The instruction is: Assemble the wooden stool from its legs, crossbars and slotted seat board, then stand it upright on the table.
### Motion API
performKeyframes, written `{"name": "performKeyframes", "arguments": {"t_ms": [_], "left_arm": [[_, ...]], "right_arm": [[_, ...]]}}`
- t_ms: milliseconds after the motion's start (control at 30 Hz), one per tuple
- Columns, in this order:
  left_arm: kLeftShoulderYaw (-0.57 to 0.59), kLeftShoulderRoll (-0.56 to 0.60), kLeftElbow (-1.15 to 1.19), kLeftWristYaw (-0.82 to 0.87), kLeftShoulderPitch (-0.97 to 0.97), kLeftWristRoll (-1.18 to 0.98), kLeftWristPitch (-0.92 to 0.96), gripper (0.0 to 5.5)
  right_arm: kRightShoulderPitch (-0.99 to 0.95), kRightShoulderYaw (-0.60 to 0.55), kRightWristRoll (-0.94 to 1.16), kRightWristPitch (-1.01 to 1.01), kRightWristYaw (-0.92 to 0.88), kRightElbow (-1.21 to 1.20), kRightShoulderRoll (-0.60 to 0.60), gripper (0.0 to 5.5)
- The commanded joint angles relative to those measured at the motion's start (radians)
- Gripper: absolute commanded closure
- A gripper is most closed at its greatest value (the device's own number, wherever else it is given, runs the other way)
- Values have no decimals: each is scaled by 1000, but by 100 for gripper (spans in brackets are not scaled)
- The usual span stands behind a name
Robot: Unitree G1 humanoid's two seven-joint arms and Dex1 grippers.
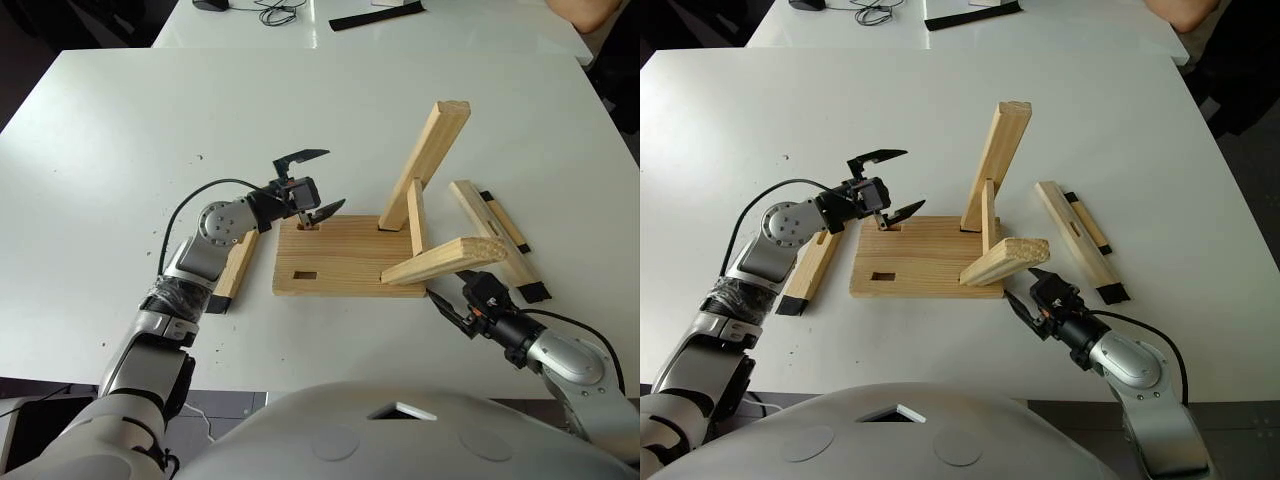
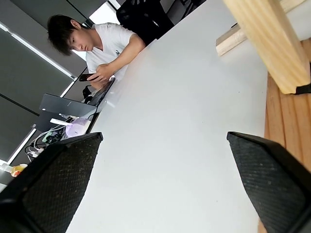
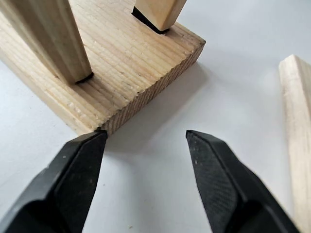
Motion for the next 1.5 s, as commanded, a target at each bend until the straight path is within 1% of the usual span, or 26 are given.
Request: {"name": "performKeyframes", "arguments": {"t_ms": [33,167,400,500,733,933,1067,1167,1267,1367,1500], "left_arm": [[3,43,102,8,12,34,-73,74],[-10,50,137,20,24,57,-122,74],[-31,50,168,14,29,70,-162,74],[-38,56,153,0,48,64,-165,74],[-53,69,79,-48,98,22,-118,74],[-59,67,-44,-75,146,-15,-27,74],[-72,65,-163,-93,188,-34,50,74],[-75,72,-247,-98,226,-42,103,74],[-58,76,-306,-94,249,-61,164,74],[-31,88,-327,-84,249,-66,199,74],[-11,105,-307,-77,250,-55,198,74]], "right_arm": [[66,-48,47,9,59,-69,-50,249],[86,-35,69,32,87,-96,-71,249],[8,112,-58,30,-47,11,5,249],[-56,156,-107,38,-132,62,75,249],[-264,169,-124,78,-345,205,317,249],[-402,207,-188,74,-432,344,387,249],[-443,230,-239,66,-449,398,375,249],[-440,233,-306,51,-449,420,310,249],[-429,209,-323,30,-431,420,263,249],[-412,195,-327,18,-409,397,229,249],[-369,217,-333,2,-369,345,193,249]]}}
